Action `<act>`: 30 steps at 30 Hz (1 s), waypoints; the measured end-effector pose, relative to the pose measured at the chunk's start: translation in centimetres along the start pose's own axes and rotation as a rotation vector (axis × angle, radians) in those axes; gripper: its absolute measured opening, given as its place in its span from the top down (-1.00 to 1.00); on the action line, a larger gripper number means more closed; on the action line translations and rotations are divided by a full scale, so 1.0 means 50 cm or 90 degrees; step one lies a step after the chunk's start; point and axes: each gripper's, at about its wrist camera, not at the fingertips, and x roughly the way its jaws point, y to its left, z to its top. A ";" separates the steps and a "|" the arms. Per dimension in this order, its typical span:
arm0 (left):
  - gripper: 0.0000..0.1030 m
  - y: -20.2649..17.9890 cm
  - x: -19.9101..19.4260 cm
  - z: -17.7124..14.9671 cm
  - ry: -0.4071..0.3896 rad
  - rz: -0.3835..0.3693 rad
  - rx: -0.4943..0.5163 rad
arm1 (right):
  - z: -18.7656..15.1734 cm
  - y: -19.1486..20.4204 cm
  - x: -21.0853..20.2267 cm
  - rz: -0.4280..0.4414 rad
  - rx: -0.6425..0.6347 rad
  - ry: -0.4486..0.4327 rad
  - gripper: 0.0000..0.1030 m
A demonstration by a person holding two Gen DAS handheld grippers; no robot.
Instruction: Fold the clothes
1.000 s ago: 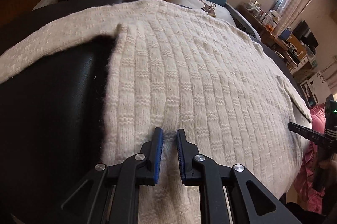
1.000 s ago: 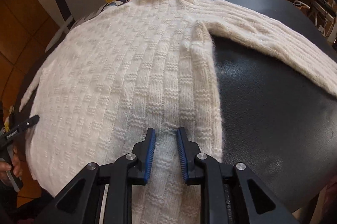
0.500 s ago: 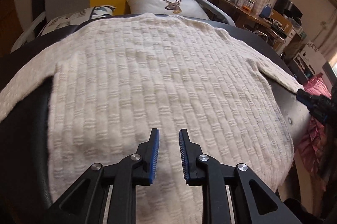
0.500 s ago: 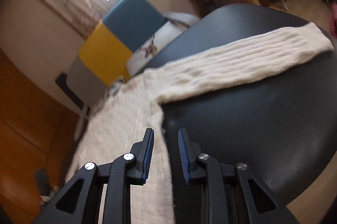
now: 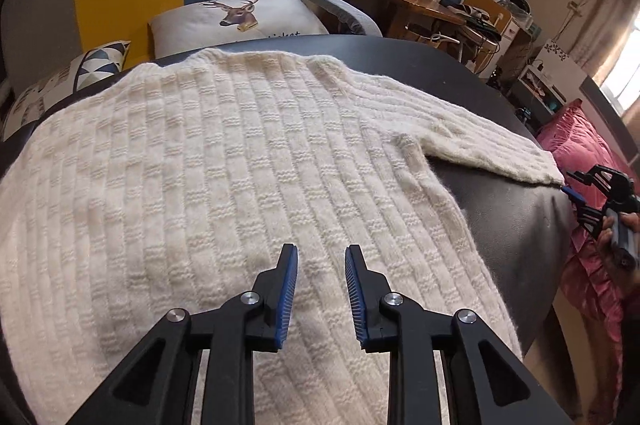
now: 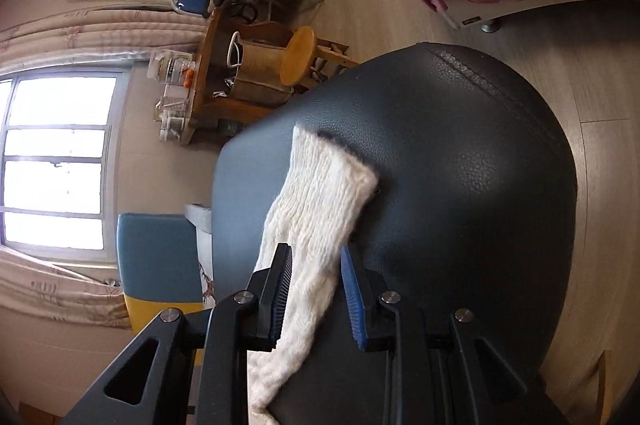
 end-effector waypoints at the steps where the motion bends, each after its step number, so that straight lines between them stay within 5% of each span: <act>1: 0.50 -0.002 0.006 0.002 0.003 -0.002 0.003 | 0.000 -0.002 0.007 0.000 0.007 -0.005 0.48; 7: 0.50 0.012 0.032 -0.001 0.026 -0.011 -0.013 | -0.010 -0.016 0.010 0.019 0.016 -0.047 0.49; 12: 0.50 0.024 0.042 0.000 0.036 -0.010 -0.019 | -0.012 0.004 0.035 -0.017 -0.059 -0.044 0.91; 16: 0.50 0.027 0.042 -0.002 0.042 -0.014 -0.025 | -0.010 0.032 0.051 -0.037 -0.126 -0.041 0.90; 20: 0.49 0.028 0.033 -0.004 0.045 -0.017 -0.029 | -0.023 0.068 0.064 0.011 -0.174 -0.012 0.90; 25: 0.47 0.040 0.018 0.011 0.043 -0.037 -0.058 | -0.105 0.169 0.087 0.075 -0.296 0.063 0.90; 30: 0.45 0.038 0.002 0.056 0.045 -0.102 -0.089 | -0.236 0.246 0.130 0.048 -0.456 0.133 0.90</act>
